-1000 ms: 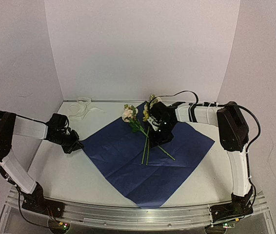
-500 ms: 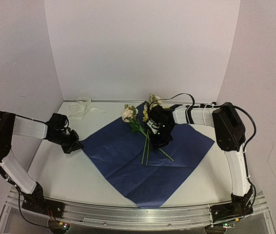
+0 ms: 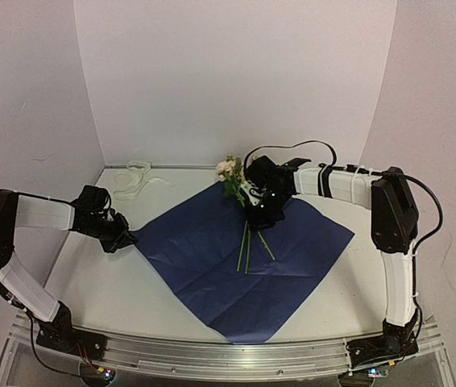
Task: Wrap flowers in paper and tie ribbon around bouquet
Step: Fold the fake flower on the flattened wrapping paper.
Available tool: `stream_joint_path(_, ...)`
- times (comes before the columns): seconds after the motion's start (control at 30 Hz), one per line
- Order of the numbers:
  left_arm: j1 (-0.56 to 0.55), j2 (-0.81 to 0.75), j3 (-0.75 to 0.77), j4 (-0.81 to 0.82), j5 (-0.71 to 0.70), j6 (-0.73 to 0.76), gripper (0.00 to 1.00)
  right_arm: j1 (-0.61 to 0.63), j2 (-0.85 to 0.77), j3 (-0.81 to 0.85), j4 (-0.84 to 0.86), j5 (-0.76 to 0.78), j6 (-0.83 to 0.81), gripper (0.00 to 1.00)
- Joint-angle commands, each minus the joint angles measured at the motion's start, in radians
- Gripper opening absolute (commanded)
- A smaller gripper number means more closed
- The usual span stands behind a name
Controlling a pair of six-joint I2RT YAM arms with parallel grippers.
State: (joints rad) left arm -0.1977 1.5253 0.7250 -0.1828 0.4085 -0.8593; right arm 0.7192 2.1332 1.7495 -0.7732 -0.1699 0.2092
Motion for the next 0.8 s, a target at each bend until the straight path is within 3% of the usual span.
stream_joint_path(0.0, 0.005, -0.024, -0.008, 0.005, 0.016, 0.018, 0.0, 0.012, -0.072, 0.061, 0.001, 0.056, 0.065, 0.0)
stream_joint_path(0.3, 0.006, -0.025, -0.02, 0.01, 0.018, 0.016, 0.0, 0.012, -0.108, 0.021, 0.009, 0.338, 0.33, 0.0)
stream_joint_path(0.5, 0.006, -0.031, -0.019, 0.009, 0.019, 0.014, 0.0, 0.011, -0.06, 0.02, 0.008, 0.384, 0.427, 0.0)
stream_joint_path(0.77, 0.005, -0.035, -0.024, 0.009, 0.024, 0.017, 0.0, 0.009, 0.03, 0.064, 0.024, 0.316, 0.386, 0.0)
